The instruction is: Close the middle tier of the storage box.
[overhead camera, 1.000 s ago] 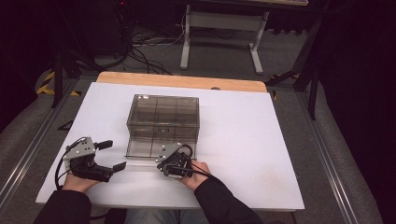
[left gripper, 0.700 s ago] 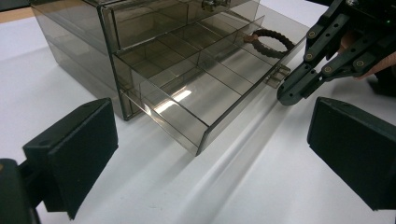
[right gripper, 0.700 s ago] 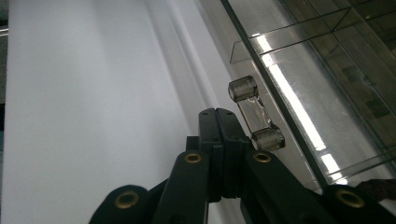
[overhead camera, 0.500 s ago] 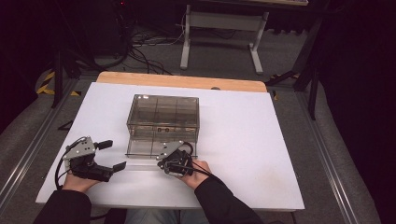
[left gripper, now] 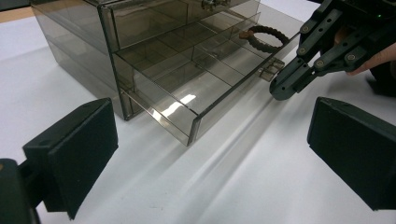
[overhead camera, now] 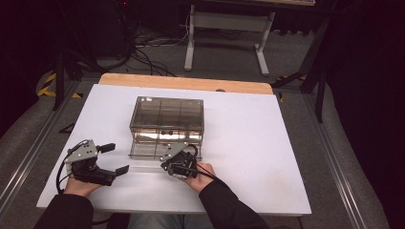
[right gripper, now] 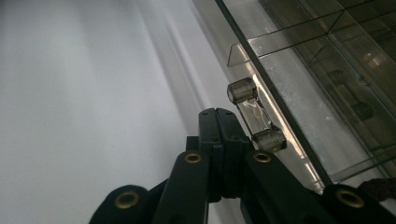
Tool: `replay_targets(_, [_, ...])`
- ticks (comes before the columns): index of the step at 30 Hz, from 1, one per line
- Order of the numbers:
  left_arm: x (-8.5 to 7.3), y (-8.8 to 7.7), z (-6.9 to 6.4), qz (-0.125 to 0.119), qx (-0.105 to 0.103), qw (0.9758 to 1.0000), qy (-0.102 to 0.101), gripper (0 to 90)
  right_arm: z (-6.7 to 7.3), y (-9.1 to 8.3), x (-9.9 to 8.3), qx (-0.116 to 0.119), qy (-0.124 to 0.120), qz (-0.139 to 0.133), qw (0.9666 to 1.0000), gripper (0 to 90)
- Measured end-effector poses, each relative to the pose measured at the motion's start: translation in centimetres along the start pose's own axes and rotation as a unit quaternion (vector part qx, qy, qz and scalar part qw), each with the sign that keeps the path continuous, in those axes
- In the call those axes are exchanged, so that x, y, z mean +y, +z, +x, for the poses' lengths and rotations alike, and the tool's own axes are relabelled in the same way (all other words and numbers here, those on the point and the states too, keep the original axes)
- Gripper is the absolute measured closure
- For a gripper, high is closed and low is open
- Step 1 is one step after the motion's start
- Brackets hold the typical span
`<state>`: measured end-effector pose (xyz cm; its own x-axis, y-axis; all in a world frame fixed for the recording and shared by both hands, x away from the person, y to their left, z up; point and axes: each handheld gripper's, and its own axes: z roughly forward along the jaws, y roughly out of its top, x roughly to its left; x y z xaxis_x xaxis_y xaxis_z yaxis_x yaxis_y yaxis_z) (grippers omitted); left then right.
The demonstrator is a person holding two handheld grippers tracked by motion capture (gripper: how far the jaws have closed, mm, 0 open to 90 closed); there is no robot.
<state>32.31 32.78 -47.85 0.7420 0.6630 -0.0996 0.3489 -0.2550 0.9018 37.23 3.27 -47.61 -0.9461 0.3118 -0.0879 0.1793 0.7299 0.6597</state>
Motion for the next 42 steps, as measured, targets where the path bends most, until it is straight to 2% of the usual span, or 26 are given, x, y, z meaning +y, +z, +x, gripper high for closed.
replay_targets(25, [0.0, 0.1, 0.0, 0.002, -0.004, 1.0000, -0.002, 2.7, -1.4, -0.5, 0.0, -0.004, 0.027, -0.022, 0.9994, 90.0])
replay_targets(42, [0.0, 0.0, 0.1, 0.002, -0.001, 1.0000, 0.001, 2.7, -2.4, -0.4, -0.1, 0.000, 0.043, -0.024, 0.9988, 90.0])
